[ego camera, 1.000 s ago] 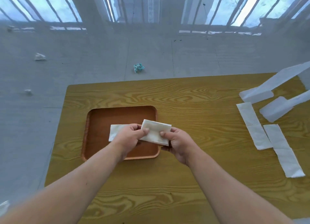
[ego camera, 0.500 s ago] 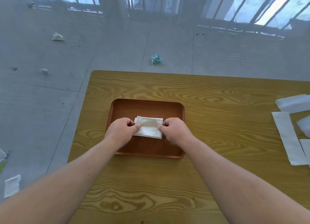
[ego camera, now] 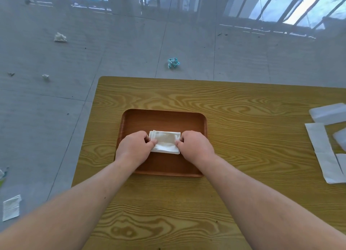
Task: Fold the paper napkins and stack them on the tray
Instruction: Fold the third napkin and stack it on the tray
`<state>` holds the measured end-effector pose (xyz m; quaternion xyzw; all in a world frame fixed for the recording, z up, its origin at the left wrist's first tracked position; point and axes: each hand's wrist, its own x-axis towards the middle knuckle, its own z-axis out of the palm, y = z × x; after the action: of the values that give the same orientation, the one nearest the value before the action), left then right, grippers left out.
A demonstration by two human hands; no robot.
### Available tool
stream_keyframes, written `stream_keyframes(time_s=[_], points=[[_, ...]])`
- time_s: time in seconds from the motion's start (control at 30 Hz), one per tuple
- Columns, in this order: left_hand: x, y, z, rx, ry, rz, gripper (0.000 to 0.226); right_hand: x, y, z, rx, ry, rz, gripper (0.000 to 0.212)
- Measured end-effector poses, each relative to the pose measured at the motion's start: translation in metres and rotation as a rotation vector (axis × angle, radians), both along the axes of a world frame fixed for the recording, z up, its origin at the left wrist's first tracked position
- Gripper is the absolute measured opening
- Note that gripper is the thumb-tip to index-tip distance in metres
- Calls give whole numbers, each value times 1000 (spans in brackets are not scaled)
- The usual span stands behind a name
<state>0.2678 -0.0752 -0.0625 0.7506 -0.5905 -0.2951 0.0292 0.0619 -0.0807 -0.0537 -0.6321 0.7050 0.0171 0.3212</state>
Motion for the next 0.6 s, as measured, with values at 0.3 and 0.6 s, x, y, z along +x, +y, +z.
stream_keyframes(time_s=[0.3, 0.6], points=[[-14, 2, 9, -151, -135, -113, 22, 4, 11, -1, -168, 105, 72, 25], [-120, 18, 34, -244, -130, -688, 72, -112, 68, 12, -421, 18, -35, 52]])
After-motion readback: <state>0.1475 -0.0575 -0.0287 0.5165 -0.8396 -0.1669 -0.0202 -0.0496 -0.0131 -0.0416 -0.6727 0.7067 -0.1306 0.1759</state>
